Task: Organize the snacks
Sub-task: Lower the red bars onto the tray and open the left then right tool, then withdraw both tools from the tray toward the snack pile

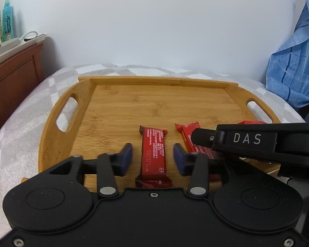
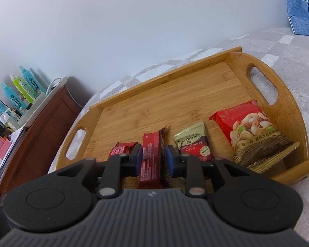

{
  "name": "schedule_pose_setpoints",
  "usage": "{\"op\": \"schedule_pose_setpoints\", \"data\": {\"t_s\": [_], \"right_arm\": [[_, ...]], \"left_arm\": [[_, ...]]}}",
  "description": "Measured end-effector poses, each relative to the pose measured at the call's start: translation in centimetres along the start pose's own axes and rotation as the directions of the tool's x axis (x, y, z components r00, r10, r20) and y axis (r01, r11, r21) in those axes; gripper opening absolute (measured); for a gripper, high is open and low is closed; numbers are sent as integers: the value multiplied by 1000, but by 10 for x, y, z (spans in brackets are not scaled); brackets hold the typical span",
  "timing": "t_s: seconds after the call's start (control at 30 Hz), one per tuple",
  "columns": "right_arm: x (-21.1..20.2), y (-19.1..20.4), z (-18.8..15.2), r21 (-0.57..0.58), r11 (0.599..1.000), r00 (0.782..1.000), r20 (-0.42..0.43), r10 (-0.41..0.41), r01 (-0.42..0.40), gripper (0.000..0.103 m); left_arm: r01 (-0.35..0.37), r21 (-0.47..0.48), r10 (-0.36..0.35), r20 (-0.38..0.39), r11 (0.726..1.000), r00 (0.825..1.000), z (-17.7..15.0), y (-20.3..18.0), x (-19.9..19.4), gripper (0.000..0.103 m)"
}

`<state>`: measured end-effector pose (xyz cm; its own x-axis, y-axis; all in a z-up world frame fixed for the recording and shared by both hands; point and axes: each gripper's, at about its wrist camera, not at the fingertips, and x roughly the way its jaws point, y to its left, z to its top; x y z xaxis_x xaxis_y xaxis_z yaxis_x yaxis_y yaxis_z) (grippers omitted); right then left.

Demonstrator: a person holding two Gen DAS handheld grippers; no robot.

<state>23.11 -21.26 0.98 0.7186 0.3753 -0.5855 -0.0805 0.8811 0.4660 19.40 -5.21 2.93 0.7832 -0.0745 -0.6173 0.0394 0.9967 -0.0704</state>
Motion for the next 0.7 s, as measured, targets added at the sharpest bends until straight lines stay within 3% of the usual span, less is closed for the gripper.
{"op": "schedule_pose_setpoints", "data": {"t_s": [0.37,0.7], "right_arm": [[-22,5,-2,-51,999,999,43,8,-5,38],[-64,5,-27,-150,988,997,80,-18,29,41]], "left_arm": [[7,41,-9,41,999,999,-5,5,-37,64],[38,61,-41,47,997,998,-29,3,-76,75]]}}
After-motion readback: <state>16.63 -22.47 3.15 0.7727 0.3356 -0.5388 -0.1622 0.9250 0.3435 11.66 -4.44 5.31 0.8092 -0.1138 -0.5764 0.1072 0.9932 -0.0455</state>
